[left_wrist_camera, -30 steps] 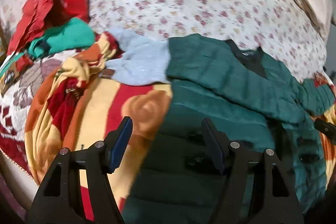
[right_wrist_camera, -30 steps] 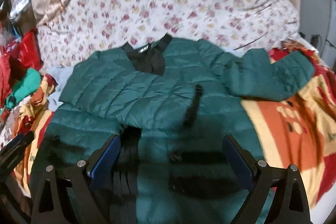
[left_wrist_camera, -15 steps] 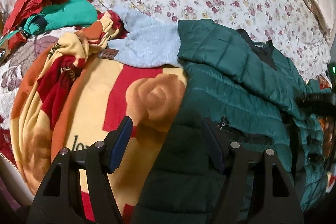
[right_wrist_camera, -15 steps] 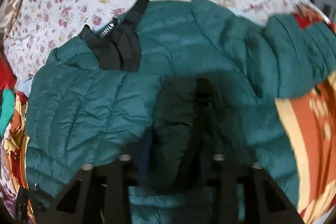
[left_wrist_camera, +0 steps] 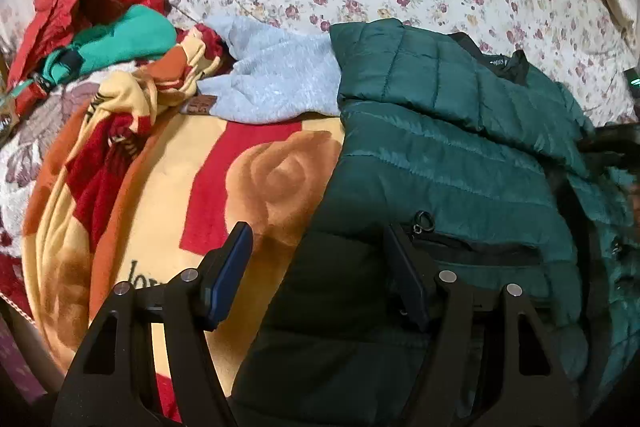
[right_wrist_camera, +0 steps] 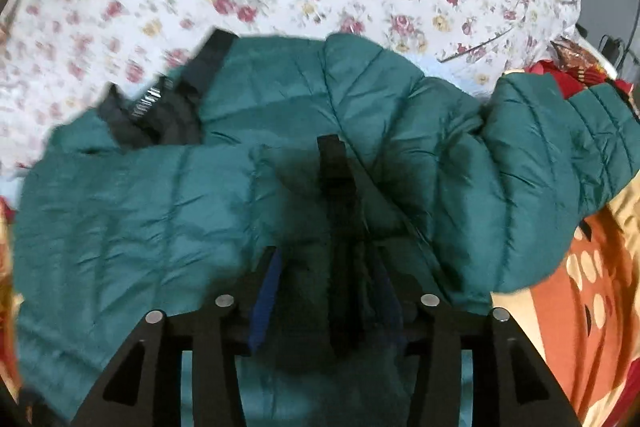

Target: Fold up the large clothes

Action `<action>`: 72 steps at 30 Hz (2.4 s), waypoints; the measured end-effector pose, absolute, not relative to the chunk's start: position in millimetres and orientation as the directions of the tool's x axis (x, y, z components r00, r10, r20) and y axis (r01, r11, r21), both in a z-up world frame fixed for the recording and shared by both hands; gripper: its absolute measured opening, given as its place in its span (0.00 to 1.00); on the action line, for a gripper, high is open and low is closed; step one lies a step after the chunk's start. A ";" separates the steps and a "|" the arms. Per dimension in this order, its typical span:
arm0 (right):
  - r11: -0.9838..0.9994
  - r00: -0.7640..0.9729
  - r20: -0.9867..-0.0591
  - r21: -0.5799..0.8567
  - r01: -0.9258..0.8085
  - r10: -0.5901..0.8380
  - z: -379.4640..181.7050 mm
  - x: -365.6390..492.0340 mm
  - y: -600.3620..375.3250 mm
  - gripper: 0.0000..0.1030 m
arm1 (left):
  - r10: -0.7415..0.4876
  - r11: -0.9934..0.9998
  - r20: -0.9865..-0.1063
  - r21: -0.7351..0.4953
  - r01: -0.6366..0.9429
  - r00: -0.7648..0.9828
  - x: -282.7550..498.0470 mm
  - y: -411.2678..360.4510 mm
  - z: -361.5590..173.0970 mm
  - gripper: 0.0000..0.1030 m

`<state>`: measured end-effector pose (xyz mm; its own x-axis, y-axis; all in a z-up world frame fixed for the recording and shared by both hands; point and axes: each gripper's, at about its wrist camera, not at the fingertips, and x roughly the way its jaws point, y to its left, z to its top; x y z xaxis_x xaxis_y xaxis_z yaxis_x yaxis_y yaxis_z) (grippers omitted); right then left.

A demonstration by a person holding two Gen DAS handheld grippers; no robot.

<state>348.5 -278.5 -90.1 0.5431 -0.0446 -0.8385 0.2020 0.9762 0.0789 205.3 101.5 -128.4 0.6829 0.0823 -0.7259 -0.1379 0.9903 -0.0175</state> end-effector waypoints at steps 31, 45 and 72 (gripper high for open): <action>0.724 0.478 -0.796 0.075 0.686 -0.371 -67.6 319.4 -615.9 0.63 | 0.178 0.984 -0.683 0.106 -0.146 0.708 205.8 46.8 -142.8 0.85; 0.684 0.510 -0.720 0.067 0.726 -0.471 9.1 287.1 -607.9 0.05 | 0.146 0.988 -0.688 0.061 -0.145 0.711 207.1 52.7 -146.3 0.90; 0.996 0.736 -0.676 0.085 0.021 0.042 89.9 336.2 -212.0 0.05 | 0.146 0.969 -0.602 -0.072 -0.235 0.785 170.4 123.1 -95.7 0.90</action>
<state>336.2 -212.0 89.9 0.7361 0.0416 -0.6756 0.0215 0.9962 0.0847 170.4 123.1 -95.7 0.7849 0.1458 -0.6022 -0.2355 0.9692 -0.0723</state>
